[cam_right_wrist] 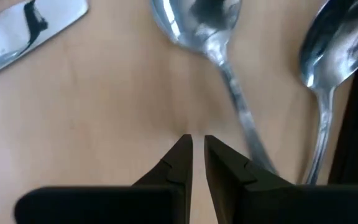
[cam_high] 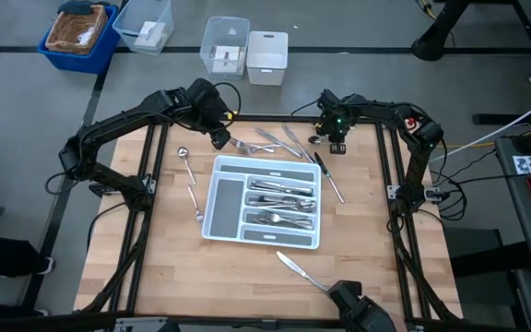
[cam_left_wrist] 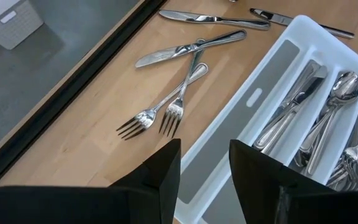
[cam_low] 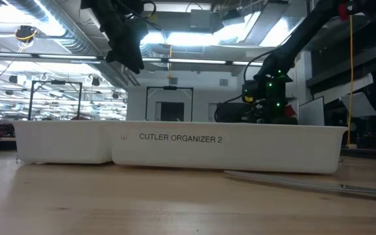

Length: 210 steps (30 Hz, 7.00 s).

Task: Sort silverware
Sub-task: Put the spoon into the organizer tray

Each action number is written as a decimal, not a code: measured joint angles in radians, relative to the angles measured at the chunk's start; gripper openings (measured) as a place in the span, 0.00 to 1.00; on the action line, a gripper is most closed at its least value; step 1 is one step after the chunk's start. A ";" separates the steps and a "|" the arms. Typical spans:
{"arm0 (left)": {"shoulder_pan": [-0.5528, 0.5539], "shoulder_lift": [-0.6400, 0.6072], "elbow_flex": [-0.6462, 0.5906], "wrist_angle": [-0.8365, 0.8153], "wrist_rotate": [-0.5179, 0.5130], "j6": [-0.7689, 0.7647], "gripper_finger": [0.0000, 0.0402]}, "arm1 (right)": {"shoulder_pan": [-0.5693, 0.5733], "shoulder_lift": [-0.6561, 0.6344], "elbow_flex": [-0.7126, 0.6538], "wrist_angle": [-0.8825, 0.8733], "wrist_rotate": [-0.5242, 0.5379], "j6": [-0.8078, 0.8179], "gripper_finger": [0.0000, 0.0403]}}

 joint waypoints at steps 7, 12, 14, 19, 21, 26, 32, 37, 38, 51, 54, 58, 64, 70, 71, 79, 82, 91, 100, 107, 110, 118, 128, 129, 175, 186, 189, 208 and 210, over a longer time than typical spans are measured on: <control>0.000 0.000 0.000 0.000 -0.001 0.000 0.32 | 0.000 -0.001 0.050 0.001 0.013 0.001 0.11; 0.000 0.000 0.000 0.000 -0.001 0.000 0.32 | 0.000 -0.001 0.052 0.068 -0.032 -0.027 0.11; 0.000 0.000 0.000 0.000 -0.001 0.000 0.32 | 0.000 -0.001 0.052 0.075 -0.036 -0.054 0.11; 0.000 0.000 0.000 0.000 -0.001 0.000 0.32 | -0.001 -0.001 0.052 0.073 -0.049 -0.080 0.11; 0.000 0.000 0.000 0.000 -0.001 0.000 0.32 | -0.001 -0.001 0.052 0.073 -0.060 -0.080 0.11; 0.000 0.000 0.000 0.000 -0.001 0.018 0.32 | -0.001 -0.001 0.052 0.073 -0.089 -0.088 0.11; 0.000 0.000 0.000 0.000 -0.001 0.023 0.32 | -0.001 -0.001 0.048 0.075 -0.100 -0.128 0.11; 0.000 0.000 0.000 0.000 -0.001 0.023 0.32 | -0.001 -0.001 0.018 0.080 -0.107 -0.185 0.11; 0.000 0.000 0.000 0.000 -0.001 0.023 0.32 | -0.001 -0.001 0.012 0.088 -0.106 -0.188 0.11; 0.000 0.000 0.000 0.000 -0.001 0.023 0.32 | -0.001 -0.001 0.004 0.134 -0.062 -0.179 0.11; 0.000 0.000 0.000 0.000 -0.001 0.023 0.32 | -0.001 -0.001 0.004 0.134 -0.062 -0.178 0.11; 0.000 0.000 0.000 0.000 -0.001 0.023 0.32 | -0.001 -0.001 0.004 0.134 -0.019 -0.177 0.12; 0.000 0.000 0.000 0.000 -0.001 0.023 0.32 | -0.001 -0.001 0.004 0.133 0.012 -0.148 0.24; 0.000 0.000 0.000 0.000 -0.001 0.023 0.32 | -0.001 -0.001 0.004 0.132 -0.028 -0.149 0.36; 0.000 0.000 0.000 0.000 -0.001 0.023 0.32 | -0.001 -0.001 0.004 0.130 -0.040 -0.152 0.36; 0.000 0.000 0.000 0.000 -0.001 0.023 0.32 | -0.001 -0.001 0.004 0.130 -0.054 -0.158 0.36; 0.000 0.000 0.000 0.000 -0.001 0.023 0.32 | -0.001 0.012 0.004 0.132 -0.054 -0.181 0.32; 0.000 0.000 0.000 0.000 -0.001 0.023 0.32 | -0.001 0.078 0.009 0.095 -0.061 -0.182 0.13; 0.000 0.000 0.000 0.000 -0.001 0.023 0.32 | 0.000 0.084 0.077 -0.002 -0.085 0.015 0.05; 0.000 0.000 0.000 0.001 -0.001 0.023 0.32 | -0.001 0.088 0.219 -0.139 -0.198 0.202 0.02; 0.000 0.000 0.000 0.001 -0.001 0.011 0.32 | 0.000 0.088 0.286 -0.216 -0.247 0.275 0.01; -0.019 0.000 0.000 0.111 0.001 -0.160 0.32 | 0.000 0.086 0.455 -0.303 -0.529 0.601 0.01; -0.037 0.046 0.000 0.424 -0.004 -0.412 0.32 | 0.039 0.085 0.516 0.103 -0.878 0.953 0.01; -0.037 0.058 0.000 0.450 -0.003 -0.441 0.32 | 0.047 0.085 0.516 0.172 -0.883 0.991 0.01; -0.035 0.196 0.000 0.577 -0.160 -0.443 0.18 | 0.224 0.083 0.517 0.751 -0.464 1.293 0.01; -0.035 0.196 0.000 0.577 -0.160 -0.414 0.04 | 0.224 0.083 0.517 0.751 -0.472 1.285 0.01; -0.035 0.196 0.000 0.578 -0.160 -0.407 0.05 | 0.224 0.083 0.517 0.751 -0.473 1.284 0.01; -0.049 0.293 0.000 0.594 -0.186 -0.473 0.22 | 0.235 0.083 0.517 0.780 -0.522 1.279 0.01; -0.050 0.293 0.000 0.597 -0.185 -0.450 0.18 | 0.235 0.083 0.517 0.786 -0.521 1.276 0.01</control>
